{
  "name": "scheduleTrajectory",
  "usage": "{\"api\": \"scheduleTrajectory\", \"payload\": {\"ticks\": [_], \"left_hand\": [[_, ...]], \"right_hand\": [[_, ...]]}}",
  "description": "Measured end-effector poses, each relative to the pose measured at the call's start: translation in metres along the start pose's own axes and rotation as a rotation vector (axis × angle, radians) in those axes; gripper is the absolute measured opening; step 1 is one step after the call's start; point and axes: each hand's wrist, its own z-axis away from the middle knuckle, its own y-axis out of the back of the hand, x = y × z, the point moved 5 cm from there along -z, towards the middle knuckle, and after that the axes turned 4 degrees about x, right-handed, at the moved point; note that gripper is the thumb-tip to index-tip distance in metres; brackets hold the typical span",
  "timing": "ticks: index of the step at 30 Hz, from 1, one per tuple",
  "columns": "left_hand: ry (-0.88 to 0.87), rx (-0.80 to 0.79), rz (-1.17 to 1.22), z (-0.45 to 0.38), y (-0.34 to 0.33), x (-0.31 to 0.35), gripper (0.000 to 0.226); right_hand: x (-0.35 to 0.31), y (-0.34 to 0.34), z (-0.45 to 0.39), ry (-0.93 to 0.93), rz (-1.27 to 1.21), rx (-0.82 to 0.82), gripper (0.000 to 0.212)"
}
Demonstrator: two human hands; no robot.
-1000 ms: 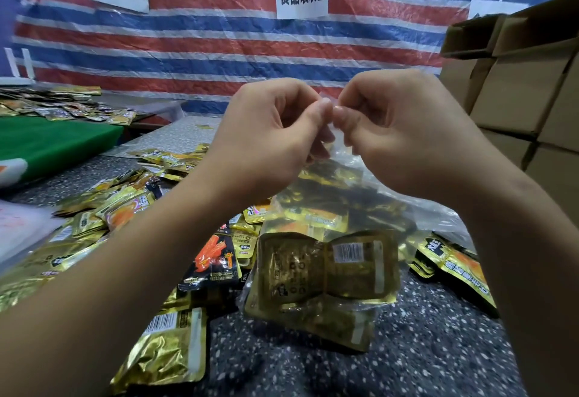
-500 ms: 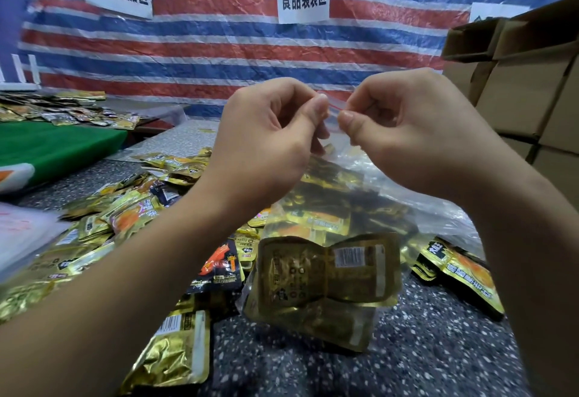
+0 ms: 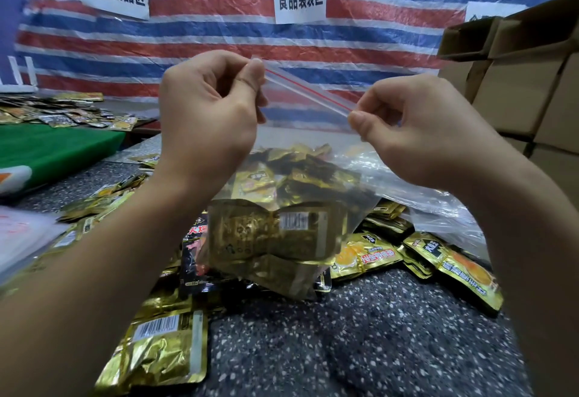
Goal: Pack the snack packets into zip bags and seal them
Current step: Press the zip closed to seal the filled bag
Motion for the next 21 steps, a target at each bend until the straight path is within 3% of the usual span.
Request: {"api": "scheduleTrajectory", "payload": {"ticks": [21], "left_hand": [[0.063, 0.045, 0.011, -0.01, 0.01, -0.018, 0.023]], "right_hand": [[0.016, 0.002, 0.002, 0.059, -0.009, -0.123, 0.018]]}}
